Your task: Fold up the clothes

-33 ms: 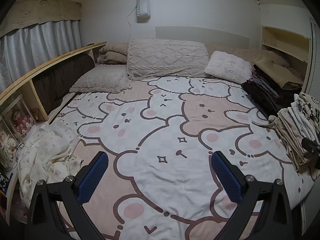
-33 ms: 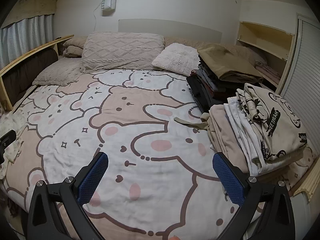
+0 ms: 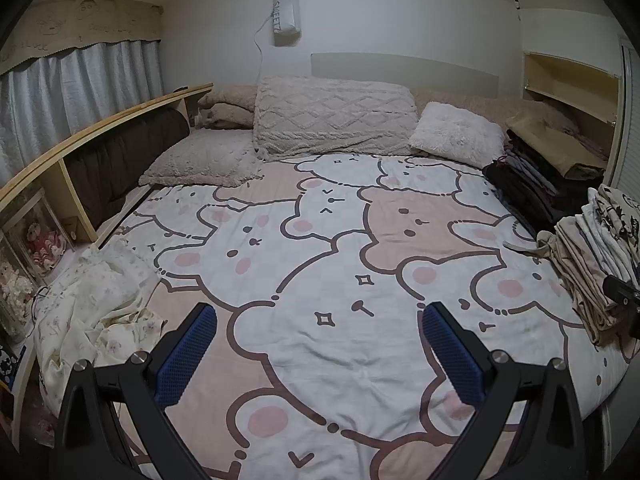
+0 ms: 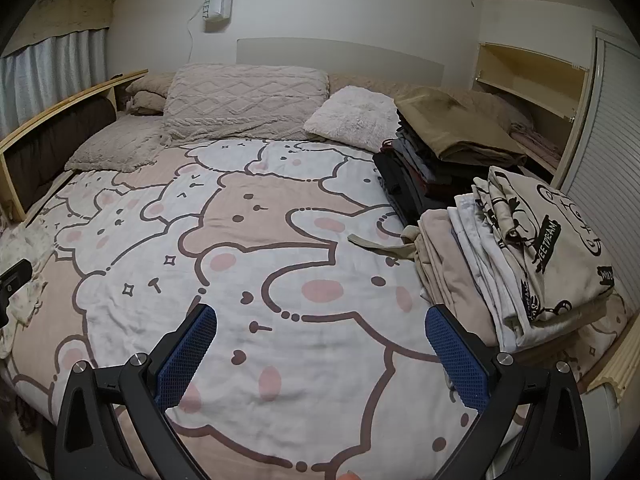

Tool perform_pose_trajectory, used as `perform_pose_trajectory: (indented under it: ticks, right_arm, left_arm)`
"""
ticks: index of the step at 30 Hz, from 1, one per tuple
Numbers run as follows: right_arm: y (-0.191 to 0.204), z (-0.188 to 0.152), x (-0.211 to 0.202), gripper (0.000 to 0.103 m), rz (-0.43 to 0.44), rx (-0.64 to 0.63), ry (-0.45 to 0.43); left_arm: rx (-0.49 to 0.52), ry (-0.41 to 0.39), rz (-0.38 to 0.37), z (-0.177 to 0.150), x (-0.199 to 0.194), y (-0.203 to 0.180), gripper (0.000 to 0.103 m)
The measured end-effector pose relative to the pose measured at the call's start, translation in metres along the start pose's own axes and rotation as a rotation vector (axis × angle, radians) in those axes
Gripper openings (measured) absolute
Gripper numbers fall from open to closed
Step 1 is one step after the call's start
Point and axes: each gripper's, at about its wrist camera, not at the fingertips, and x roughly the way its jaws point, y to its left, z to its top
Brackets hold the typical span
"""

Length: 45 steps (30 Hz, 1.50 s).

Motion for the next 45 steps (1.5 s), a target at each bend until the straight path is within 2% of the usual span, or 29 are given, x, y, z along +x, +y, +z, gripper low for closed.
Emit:
perform_pose_trajectory:
  ticks: [20, 34, 43, 45]
  right_arm:
    - [0.003, 0.000, -0.002, 0.103, 0.000, -0.007, -0.001]
    - [0.007, -0.002, 0.001, 0.103, 0.004, -0.026, 0.008]
    - [0.018, -0.007, 0.010, 0.103, 0.015, -0.055, 0.043]
    - [0.022, -0.008, 0.013, 0.103, 0.016, -0.067, 0.052]
  left_arm:
    - [-0.007, -0.005, 0.004, -0.001, -0.003, 0.000, 0.103]
    - [-0.021, 0.021, -0.006, -0.004, 0.002, 0.005, 0.103]
    - [-0.122, 0.085, 0.019, -0.028, 0.024, 0.034, 0.103]
    - [-0.139, 0.098, 0.049, -0.037, 0.030, 0.046, 0.103]
